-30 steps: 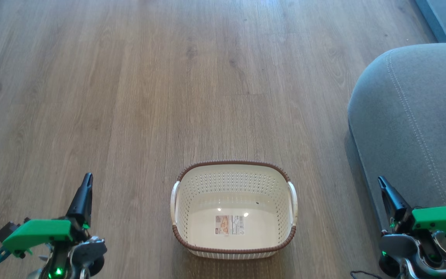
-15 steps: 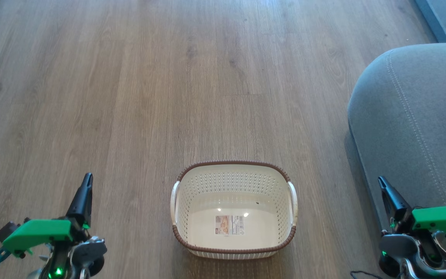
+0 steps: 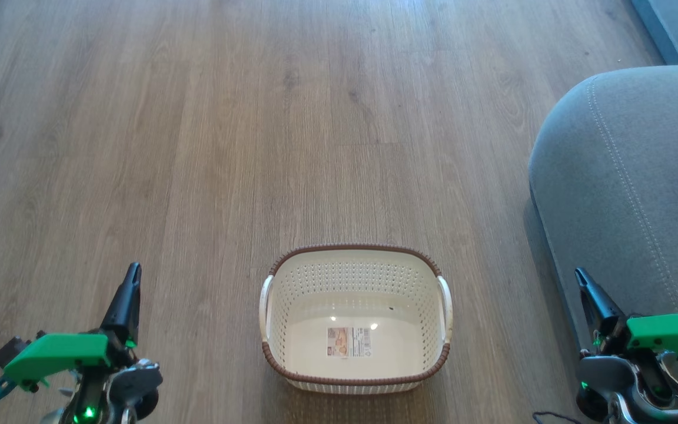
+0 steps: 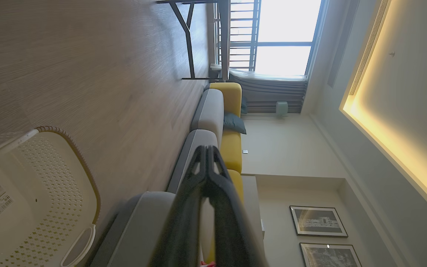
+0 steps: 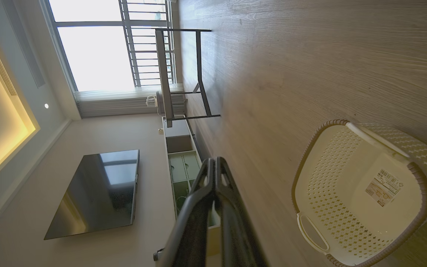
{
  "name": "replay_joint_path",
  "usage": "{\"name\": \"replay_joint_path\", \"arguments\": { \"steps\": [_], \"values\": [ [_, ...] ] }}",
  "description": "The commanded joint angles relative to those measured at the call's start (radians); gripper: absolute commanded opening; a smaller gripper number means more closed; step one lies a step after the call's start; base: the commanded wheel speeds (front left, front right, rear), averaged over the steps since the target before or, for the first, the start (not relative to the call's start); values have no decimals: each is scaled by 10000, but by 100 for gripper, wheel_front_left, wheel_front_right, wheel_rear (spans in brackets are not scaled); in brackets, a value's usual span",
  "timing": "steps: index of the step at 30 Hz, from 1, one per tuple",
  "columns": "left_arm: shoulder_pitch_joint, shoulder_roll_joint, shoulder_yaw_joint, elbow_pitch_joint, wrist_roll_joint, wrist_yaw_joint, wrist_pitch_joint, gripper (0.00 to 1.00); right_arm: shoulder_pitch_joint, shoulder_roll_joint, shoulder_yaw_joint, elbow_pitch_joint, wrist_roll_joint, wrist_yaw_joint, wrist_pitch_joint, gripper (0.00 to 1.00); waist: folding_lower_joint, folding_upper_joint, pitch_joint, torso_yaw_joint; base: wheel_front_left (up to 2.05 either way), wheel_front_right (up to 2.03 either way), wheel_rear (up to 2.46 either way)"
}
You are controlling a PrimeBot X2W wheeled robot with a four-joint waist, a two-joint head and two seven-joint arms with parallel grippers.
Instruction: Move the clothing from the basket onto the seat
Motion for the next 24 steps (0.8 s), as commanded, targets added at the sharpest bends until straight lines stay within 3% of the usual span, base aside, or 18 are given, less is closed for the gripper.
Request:
{"name": "replay_joint_path", "arguments": {
  "steps": [1,24],
  "values": [
    [-558,47,359,-353,-41,-67,37,0,-345,-27,161,-408,-84,71,71,0,0,0,0,0,0,0,0],
    [-558,47,359,-353,-41,-67,37,0,-346,-20,151,-407,-92,71,79,0,0,0,0,0,0,0,0]
  ]
}}
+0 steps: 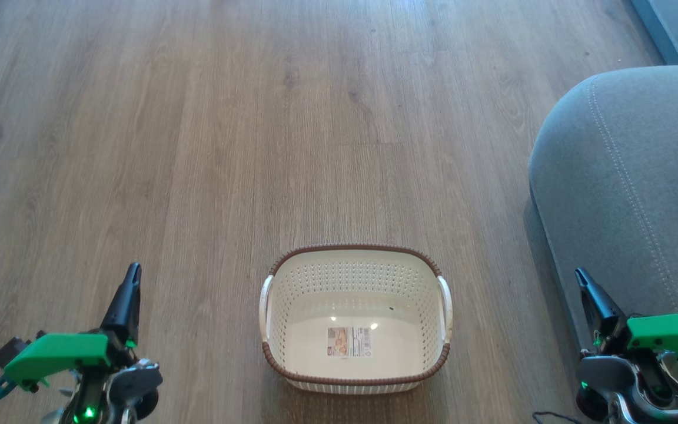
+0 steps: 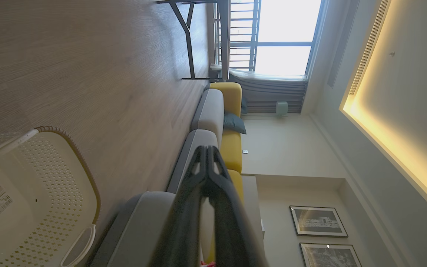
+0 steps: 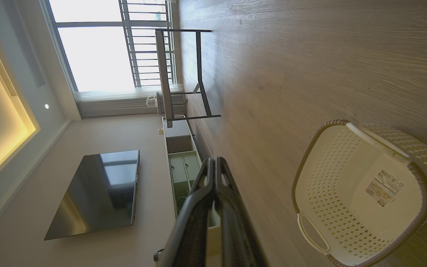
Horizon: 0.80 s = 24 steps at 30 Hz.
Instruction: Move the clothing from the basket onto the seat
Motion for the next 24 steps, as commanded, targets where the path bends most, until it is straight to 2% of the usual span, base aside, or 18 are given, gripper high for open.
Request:
{"name": "replay_joint_path", "arguments": {
  "steps": [1,24],
  "values": [
    [-558,47,359,-353,-41,-67,37,0,-346,-29,168,-407,-92,71,80,0,0,0,0,0,0,0,0],
    [-558,47,358,-354,-41,-67,37,0,-347,-25,161,-407,-98,71,85,0,0,0,0,0,0,0,0]
  ]
}}
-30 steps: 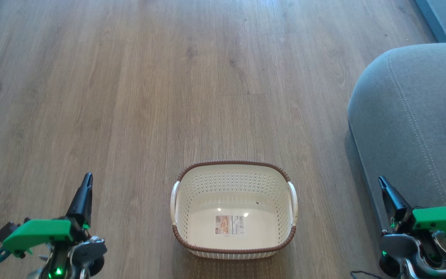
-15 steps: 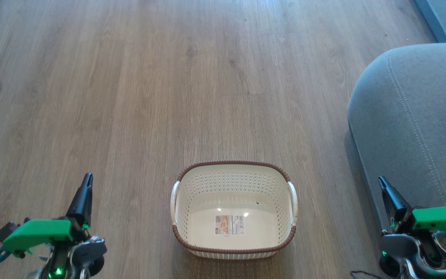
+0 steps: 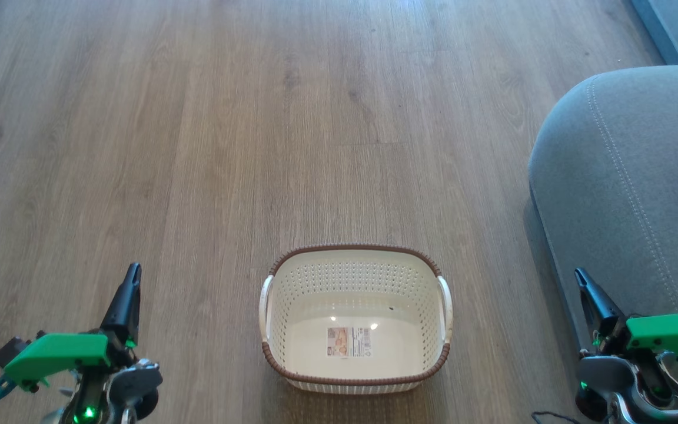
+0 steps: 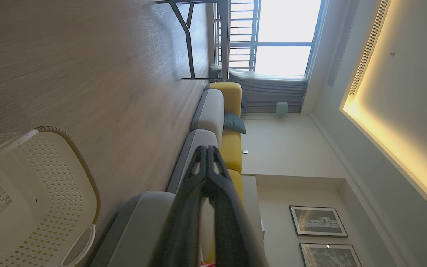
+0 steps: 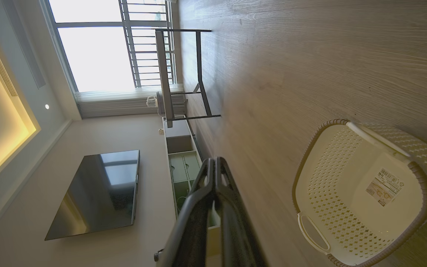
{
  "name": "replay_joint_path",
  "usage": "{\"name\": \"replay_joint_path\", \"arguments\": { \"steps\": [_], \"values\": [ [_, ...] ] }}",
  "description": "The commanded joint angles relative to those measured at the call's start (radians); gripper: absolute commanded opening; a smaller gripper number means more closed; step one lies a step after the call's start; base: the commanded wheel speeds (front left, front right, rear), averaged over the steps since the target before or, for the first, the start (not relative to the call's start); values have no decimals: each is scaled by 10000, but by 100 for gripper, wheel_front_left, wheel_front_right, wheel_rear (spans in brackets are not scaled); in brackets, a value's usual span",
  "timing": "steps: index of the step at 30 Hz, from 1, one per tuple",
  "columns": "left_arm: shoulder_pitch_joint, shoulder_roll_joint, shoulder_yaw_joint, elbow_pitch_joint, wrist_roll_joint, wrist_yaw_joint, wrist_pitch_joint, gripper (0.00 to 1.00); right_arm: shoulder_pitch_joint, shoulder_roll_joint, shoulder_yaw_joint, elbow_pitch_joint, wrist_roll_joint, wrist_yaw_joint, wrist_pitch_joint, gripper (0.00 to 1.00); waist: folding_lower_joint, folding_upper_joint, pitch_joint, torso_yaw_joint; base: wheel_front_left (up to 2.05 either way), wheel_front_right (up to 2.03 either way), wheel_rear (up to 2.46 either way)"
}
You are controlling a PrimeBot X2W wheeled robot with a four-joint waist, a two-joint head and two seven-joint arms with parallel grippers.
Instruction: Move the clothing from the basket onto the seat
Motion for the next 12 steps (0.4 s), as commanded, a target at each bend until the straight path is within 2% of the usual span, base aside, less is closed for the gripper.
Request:
{"name": "replay_joint_path", "arguments": {
  "steps": [1,12],
  "values": [
    [-558,47,358,-354,-41,-67,37,0,-347,-49,167,-407,-98,71,85,0,0,0,0,0,0,0,0],
    [-558,47,358,-354,-42,-67,37,0,-347,-48,164,-407,-100,71,87,0,0,0,0,0,0,0,0]
  ]
}}
